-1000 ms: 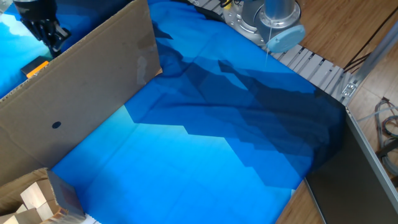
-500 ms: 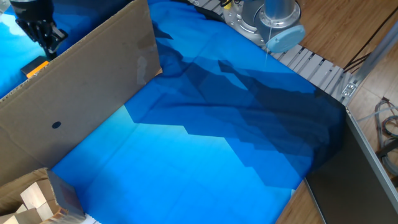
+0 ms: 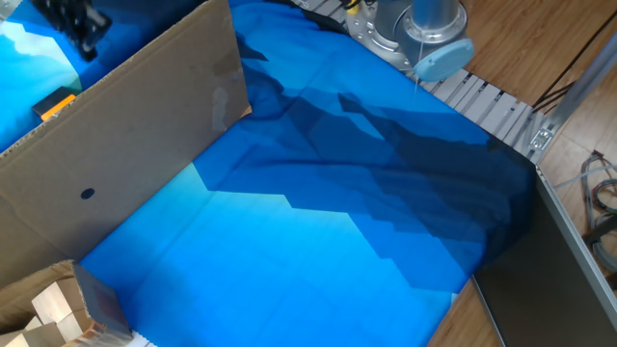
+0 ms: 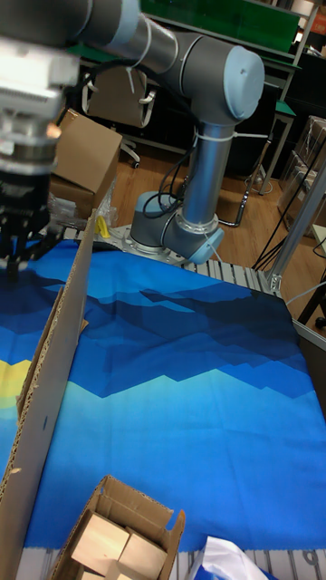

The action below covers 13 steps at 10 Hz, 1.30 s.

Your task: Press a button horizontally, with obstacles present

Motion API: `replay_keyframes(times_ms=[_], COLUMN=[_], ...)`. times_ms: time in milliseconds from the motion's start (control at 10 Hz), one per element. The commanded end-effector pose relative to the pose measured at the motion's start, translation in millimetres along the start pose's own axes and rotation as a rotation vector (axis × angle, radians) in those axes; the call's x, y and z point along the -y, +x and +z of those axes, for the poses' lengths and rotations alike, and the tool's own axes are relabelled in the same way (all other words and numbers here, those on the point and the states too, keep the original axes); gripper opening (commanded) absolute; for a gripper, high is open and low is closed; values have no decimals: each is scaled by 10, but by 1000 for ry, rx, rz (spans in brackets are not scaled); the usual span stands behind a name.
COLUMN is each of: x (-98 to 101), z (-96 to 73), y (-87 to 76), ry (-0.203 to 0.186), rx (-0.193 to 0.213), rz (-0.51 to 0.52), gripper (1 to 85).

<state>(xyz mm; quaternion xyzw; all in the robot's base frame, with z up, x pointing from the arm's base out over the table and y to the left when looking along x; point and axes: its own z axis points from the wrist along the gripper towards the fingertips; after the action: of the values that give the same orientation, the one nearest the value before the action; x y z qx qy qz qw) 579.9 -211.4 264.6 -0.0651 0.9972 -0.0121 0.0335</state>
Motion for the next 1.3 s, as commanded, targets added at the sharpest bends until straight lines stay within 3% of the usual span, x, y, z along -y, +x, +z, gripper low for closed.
replay_keyframes(times_ms=[0,500,700,900,1200], x=[-280,-625,-894,-1172,-1384], z=[-370,-461,-412,-322,-186], y=[69,59,6,-49,-100], ry=[32,48,6,2,1], rx=[-40,-58,-40,-7,16], rz=[38,85,145,185,216], gripper=[10,10,10,10,10])
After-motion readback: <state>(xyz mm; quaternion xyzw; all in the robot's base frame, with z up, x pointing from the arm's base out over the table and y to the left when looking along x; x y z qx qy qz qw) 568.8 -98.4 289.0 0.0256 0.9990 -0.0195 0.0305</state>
